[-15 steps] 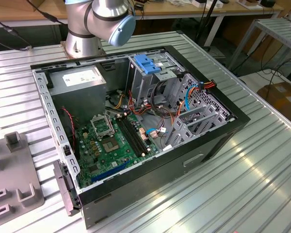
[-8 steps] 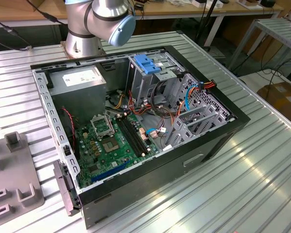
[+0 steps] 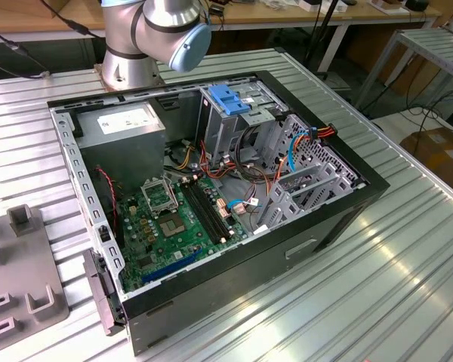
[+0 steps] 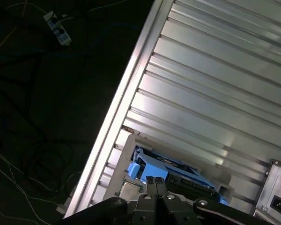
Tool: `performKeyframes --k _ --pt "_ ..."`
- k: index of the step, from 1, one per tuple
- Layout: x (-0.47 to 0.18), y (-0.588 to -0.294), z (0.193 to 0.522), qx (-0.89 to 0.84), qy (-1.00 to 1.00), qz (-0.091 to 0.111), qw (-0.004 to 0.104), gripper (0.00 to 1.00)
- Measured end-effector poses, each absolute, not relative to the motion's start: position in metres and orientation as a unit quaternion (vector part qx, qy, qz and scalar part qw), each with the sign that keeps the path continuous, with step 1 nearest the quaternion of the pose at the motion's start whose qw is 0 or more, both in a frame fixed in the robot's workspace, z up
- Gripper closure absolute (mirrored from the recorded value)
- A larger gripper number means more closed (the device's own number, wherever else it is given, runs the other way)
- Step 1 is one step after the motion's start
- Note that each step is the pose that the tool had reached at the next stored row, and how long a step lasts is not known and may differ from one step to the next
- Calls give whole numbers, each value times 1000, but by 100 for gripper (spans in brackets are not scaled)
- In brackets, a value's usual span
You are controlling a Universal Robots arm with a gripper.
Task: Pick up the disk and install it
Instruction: 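Pick up the disk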
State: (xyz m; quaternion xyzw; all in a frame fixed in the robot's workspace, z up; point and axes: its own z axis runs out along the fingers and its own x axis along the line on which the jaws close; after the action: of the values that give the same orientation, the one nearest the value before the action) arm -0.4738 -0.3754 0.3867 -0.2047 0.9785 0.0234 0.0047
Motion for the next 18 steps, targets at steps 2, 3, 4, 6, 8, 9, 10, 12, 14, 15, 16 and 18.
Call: performKeyframes --k 2,3,4,6,8,9,10,12,14,15,16,18 --pt "-474 -375 387 -221 975 23 4 89" --pt "-474 -375 387 -230 973 24 4 89" --pt "-474 -375 387 -237 971 24 4 89" --pt "-474 -375 387 -255 967 24 4 89" --pt "-474 -375 387 -271 962 24 3 89" --pt "-474 -375 387 -282 959 24 3 89" --pt "-474 -375 387 -290 957 24 3 89" --pt "-474 -375 387 -309 951 24 2 89" --pt "-474 -375 387 -329 944 24 2 89" --pt "-474 -375 387 -337 941 24 1 89" --pt "-474 -375 387 -343 939 24 1 89" --pt "-474 -375 387 -365 931 24 1 89"
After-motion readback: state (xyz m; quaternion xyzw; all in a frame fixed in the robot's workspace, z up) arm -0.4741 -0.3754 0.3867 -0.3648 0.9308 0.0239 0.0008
